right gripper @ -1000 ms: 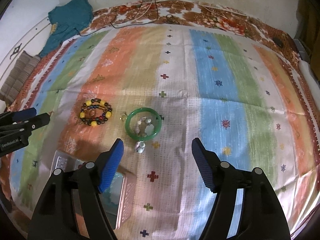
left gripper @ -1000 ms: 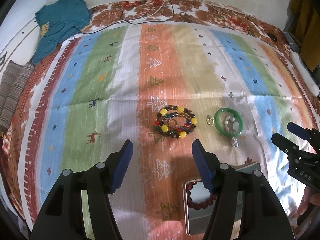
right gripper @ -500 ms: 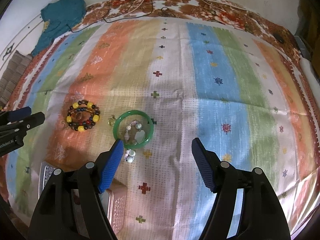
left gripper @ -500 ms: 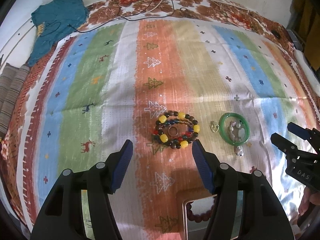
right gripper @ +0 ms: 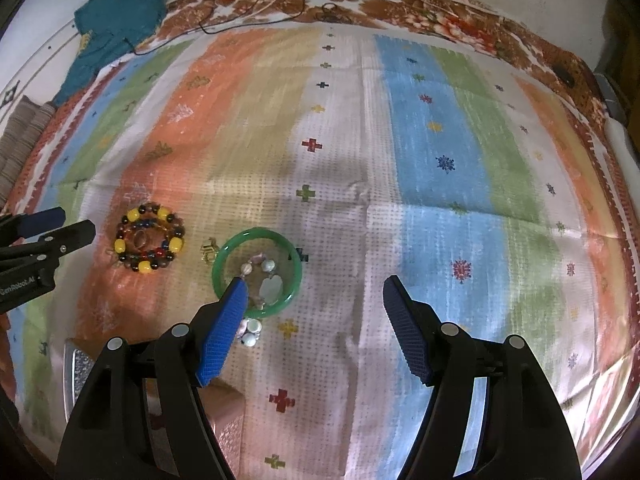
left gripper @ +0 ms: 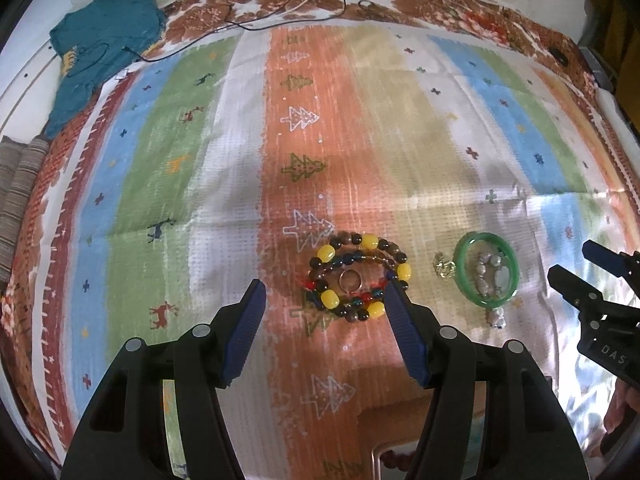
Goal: Organize jewelry
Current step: 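Lower the left gripper onto the yellow-and-black bead bracelet and close it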
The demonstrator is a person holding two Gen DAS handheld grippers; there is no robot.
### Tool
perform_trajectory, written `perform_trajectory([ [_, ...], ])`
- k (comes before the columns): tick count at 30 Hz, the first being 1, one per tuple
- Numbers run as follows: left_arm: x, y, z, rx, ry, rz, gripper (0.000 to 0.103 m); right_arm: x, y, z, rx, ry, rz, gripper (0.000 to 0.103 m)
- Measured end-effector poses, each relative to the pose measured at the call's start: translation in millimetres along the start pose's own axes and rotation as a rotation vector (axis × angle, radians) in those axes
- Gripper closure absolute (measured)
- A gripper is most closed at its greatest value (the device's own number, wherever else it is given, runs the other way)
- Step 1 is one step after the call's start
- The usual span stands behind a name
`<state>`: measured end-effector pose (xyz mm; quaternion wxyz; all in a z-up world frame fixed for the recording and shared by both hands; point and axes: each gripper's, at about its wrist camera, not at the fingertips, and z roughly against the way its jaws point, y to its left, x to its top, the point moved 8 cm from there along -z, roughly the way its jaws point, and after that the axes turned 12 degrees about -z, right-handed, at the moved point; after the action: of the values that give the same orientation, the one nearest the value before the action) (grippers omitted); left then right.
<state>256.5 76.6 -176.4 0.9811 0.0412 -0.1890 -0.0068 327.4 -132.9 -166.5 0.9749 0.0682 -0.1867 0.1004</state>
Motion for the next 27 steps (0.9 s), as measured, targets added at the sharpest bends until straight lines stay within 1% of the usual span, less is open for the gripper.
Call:
perform_trajectory([
  [5,1,4,-12,0.004,0.024,-0.002,0.042,0,2,-12,-0.007,0.025,0.016,0.033],
  [6,2,3,-14,-0.001,0.029,-0.006,0.043,0,2,-13,-0.011,0.027,0.019,0.033],
  [11,6,-3,-16,-0.011,0.029,-0.023,0.044,2,4,-20,-0.012,0.04,0.021,0.033],
  [13,7,-3,-20,-0.012,0.038,-0.025,0.047,4,4,-22,-0.011,0.042,0.02,0.033],
  [15,7,-3,-25,-0.007,0.048,-0.031,0.051,5,5,-24,-0.012,0.047,0.022,0.036],
  [19,7,0,-35,-0.001,0.063,-0.033,0.055,6,4,-31,-0.02,0.062,0.02,0.038],
  [21,7,2,-40,-0.003,0.074,-0.036,0.062,6,2,-36,-0.024,0.073,0.017,0.04],
  [24,5,3,-48,-0.001,0.091,-0.048,0.067,6,-1,-42,-0.032,0.087,0.019,0.044],
  [26,4,2,-53,0.005,0.102,-0.059,0.071,6,-3,-47,-0.036,0.097,0.015,0.049],
  [27,4,3,-55,0.005,0.106,-0.061,0.075,6,-3,-49,-0.037,0.101,0.014,0.051],
])
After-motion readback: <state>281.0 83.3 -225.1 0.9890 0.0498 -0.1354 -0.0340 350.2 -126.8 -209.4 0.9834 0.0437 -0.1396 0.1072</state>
